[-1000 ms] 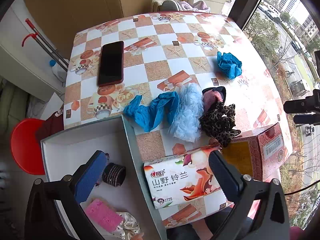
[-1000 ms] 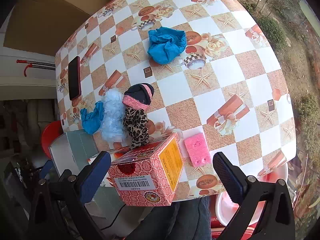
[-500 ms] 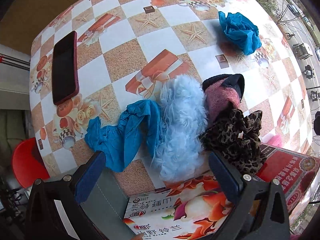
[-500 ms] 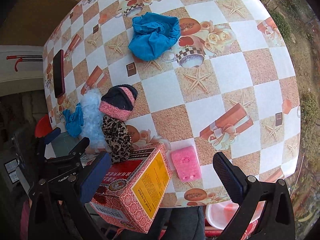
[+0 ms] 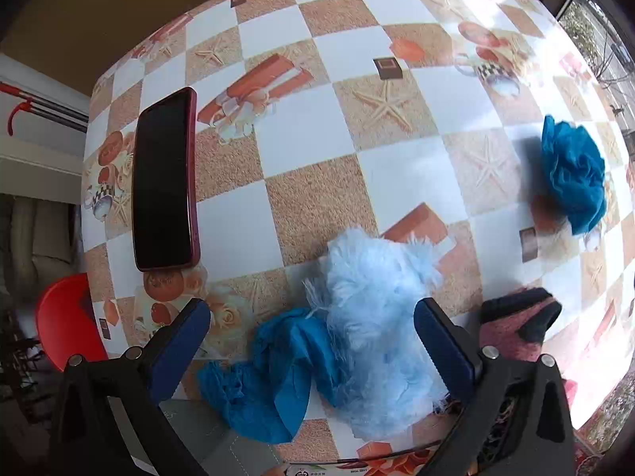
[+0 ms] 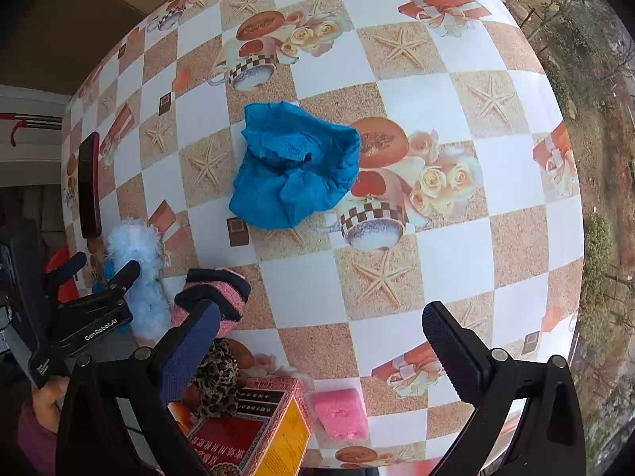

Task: Organize soft objects
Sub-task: 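Grasp the blue cloth with the right tool while the left tool grasps the light-blue fluffy item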

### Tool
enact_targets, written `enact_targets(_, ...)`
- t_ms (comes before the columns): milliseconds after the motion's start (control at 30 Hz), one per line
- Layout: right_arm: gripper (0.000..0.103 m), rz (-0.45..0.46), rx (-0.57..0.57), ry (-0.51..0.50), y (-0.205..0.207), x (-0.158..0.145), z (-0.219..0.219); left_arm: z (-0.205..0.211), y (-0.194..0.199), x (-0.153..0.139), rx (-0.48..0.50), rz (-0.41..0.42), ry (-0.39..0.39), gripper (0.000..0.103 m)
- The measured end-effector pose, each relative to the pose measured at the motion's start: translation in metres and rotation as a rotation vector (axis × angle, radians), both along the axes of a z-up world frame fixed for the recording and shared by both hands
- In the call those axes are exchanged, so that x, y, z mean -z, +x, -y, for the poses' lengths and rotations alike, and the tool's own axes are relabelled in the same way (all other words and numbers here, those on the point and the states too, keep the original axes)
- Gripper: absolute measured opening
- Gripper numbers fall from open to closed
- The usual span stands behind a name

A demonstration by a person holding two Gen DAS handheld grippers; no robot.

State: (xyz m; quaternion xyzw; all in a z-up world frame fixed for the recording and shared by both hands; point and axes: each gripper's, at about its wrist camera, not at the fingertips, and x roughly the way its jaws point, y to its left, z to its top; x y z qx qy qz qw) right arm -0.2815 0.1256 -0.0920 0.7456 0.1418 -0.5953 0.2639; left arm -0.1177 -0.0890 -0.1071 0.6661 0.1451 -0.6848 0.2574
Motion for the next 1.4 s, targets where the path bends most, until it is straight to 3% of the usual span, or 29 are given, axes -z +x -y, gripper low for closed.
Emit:
enact_targets(167,0.103,-0.066,-0.03,-0.013,-0.024,0.02,0.041,0.021,0.002,-0.025,-0.042,-0.053,0.027,0.103)
enact_targets(400,0.103,-0.028,-0.09,0.035,-0.022,0.069,0.068,-0.012,-0.023,0.01,0.03,0.039,0.075,0.103)
enact_targets(467,0.088,-0.045,-0.105,0.054,-0.019,0.071,0.065,-0.017,-0.029,0.023,0.049,0.06,0.088,0.101)
enact_targets(567,0.055,-0.092,-0.138,0.055,-0.017,0.064,0.057,-0.023,-0.039,0.037,0.068,0.103,0.098,0.08)
enact_targets(600,0.041,-0.081,-0.135,0.03,-0.019,0.061,0.053,-0.025,-0.042,0.04,0.074,0.112,0.107,0.062)
enact_targets(667,0.04,-0.038,-0.092,-0.014,-0.027,0.057,0.041,-0.026,-0.048,0.044,0.074,0.101,0.159,0.032)
enact_targets(733,0.04,-0.036,-0.048,-0.027,-0.033,0.052,0.025,-0.026,-0.058,0.04,0.073,0.059,0.174,0.027)
enact_targets(833,0.04,-0.033,0.002,-0.026,-0.038,0.048,-0.002,-0.023,-0.078,0.027,0.074,-0.016,0.151,0.028)
enact_targets(867,0.04,-0.035,0.011,-0.016,-0.038,0.047,-0.011,-0.021,-0.084,0.023,0.067,-0.035,0.143,0.035)
enact_targets(900,0.04,-0.035,0.015,-0.006,-0.036,0.047,-0.02,-0.02,-0.089,0.02,0.06,-0.045,0.145,0.056)
enact_targets(967,0.044,-0.02,0.023,0.004,-0.033,0.048,-0.036,-0.018,-0.092,0.015,0.055,-0.065,0.148,0.082)
enact_targets(1100,0.087,-0.032,0.046,0.015,-0.028,0.045,-0.057,-0.019,-0.087,0.012,0.08,-0.05,0.118,0.082)
enact_targets(1267,0.087,-0.097,0.067,0.011,-0.035,0.036,-0.052,-0.026,-0.08,0.033,0.087,0.04,0.103,0.082)
enact_targets(1400,0.087,-0.113,0.001,0.106,-0.035,0.057,-0.03,-0.04,-0.081,0.05,0.115,0.099,0.083,0.082)
